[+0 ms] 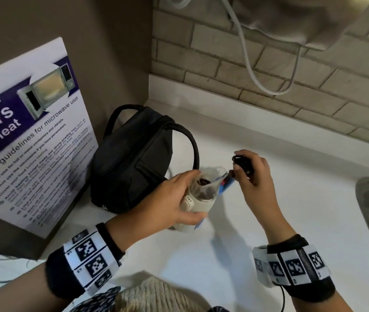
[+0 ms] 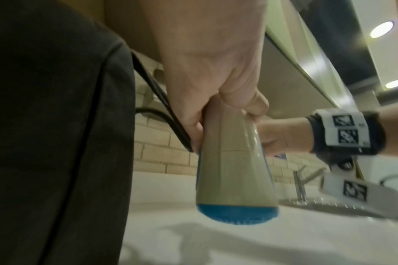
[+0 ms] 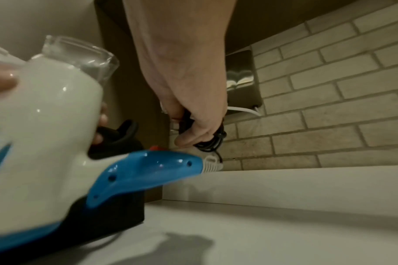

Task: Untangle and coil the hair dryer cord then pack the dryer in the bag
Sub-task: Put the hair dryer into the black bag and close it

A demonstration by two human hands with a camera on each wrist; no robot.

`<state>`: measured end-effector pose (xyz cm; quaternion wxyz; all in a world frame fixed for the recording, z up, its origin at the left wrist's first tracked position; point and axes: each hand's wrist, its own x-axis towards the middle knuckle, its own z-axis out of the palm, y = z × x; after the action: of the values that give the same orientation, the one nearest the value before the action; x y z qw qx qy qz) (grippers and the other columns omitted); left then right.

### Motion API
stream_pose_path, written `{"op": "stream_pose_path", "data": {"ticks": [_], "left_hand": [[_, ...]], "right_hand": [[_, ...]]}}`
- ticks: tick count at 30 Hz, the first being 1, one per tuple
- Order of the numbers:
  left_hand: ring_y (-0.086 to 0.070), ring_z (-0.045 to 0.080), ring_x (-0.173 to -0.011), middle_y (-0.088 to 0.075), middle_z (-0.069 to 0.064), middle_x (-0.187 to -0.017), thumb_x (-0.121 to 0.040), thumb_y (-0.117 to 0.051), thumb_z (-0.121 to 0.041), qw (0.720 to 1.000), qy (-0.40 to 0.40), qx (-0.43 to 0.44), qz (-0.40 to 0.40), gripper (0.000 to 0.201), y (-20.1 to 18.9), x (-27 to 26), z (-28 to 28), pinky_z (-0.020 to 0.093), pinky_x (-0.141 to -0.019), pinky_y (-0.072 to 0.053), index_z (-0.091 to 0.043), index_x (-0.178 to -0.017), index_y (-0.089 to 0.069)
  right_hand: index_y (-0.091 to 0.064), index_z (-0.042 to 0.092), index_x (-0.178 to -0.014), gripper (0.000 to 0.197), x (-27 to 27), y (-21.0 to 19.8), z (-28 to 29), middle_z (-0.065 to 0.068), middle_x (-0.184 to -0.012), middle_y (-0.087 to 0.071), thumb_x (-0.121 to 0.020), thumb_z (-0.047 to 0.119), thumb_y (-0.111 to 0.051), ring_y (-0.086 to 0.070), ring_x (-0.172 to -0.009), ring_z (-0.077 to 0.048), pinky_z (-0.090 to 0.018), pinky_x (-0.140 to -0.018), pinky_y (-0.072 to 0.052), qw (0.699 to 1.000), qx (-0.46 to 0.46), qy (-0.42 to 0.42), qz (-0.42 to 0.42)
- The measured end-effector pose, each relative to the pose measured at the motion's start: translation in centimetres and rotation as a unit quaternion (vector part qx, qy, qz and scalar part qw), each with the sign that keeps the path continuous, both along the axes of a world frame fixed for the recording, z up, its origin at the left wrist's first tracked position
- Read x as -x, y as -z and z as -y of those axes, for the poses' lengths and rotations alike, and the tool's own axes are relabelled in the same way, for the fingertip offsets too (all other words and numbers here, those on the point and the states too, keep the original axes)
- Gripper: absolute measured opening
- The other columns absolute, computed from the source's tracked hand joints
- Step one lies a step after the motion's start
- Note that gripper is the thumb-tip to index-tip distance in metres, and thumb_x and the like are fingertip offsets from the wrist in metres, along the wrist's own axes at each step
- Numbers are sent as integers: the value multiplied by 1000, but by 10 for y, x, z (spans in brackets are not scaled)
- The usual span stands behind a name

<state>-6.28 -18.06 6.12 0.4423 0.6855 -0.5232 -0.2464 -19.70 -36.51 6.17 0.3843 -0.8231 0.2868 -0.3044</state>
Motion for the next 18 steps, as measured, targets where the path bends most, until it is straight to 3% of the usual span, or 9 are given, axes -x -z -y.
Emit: {"op": "stream_pose_path", "data": {"ticks": [2,4,6,9,11,13,15,18], "left_hand": [[-59,1,-107,-64,-11,-118,-62,-79,-38,999,-10,22,-33,72,-17,0,-3,25,-95,-47,-28,-127,-50],[-63,1,-101,-68,-11,-109,-62,-82,-34,998,-16,21,-53,68,-34,-1,-6,27,-89,-51,-26,-123,-54],[-66,2,-94,-70,-9,-101,-61,-84,-29,997,-19,8,-78,64,-49,-2,-11,28,-84,-54,-24,-119,-56],[-69,6,-90,-73,-6,-97,-61,-84,-26,993,-8,7,-115,61,-66,-7,-17,29,-81,-56,-22,-116,-58],[-69,7,-89,-73,-7,-97,-60,-84,-28,992,6,12,-127,62,-77,-6,-20,31,-81,-57,-24,-116,-59],[-70,6,-89,-73,-9,-97,-58,-82,-34,992,14,22,-122,63,-90,-3,-21,31,-80,-57,-27,-116,-58],[-69,5,-89,-72,-10,-97,-59,-84,-32,994,19,40,-105,65,-103,-1,-22,29,-80,-56,-27,-118,-58],[-67,2,-94,-70,-11,-103,-62,-85,-24,991,19,90,-96,65,-117,-4,-23,18,-78,-51,-26,-121,-57]], "right_hand": [[-57,38,-109,30,-7,-4,-12,-1,-114,-46,-93,13,-53,-54,-100,2,-11,-85,-44,997,48,-61,-5],[-60,36,-105,19,-11,-8,-19,-2,-118,-41,-91,28,-50,-50,-103,1,-12,-82,-44,987,74,-133,-44],[-62,29,-111,28,-7,-17,-19,-3,-121,-38,-89,42,-50,-50,-107,-5,-17,-82,-46,972,58,-210,-92],[-56,42,-121,53,5,-37,-17,-5,-128,-30,-74,65,-62,-37,-125,-12,-18,-100,-39,936,20,-316,-156],[-55,44,-123,63,10,-49,-21,-3,-130,-27,-65,64,-71,-29,-129,-11,-17,-105,-36,911,69,-355,-198],[-60,41,-120,54,8,-55,-29,-1,-135,-29,-70,55,-74,-28,-129,-6,-21,-103,-41,898,148,-362,-201],[-62,35,-118,44,4,-63,-34,-2,-138,-37,-77,45,-74,-39,-128,-10,-28,-99,-46,902,178,-351,-180],[-57,33,-120,45,-4,-75,-37,-4,-134,-46,-79,30,-75,-53,-117,-21,-32,-94,-48,915,173,-333,-149]]}}
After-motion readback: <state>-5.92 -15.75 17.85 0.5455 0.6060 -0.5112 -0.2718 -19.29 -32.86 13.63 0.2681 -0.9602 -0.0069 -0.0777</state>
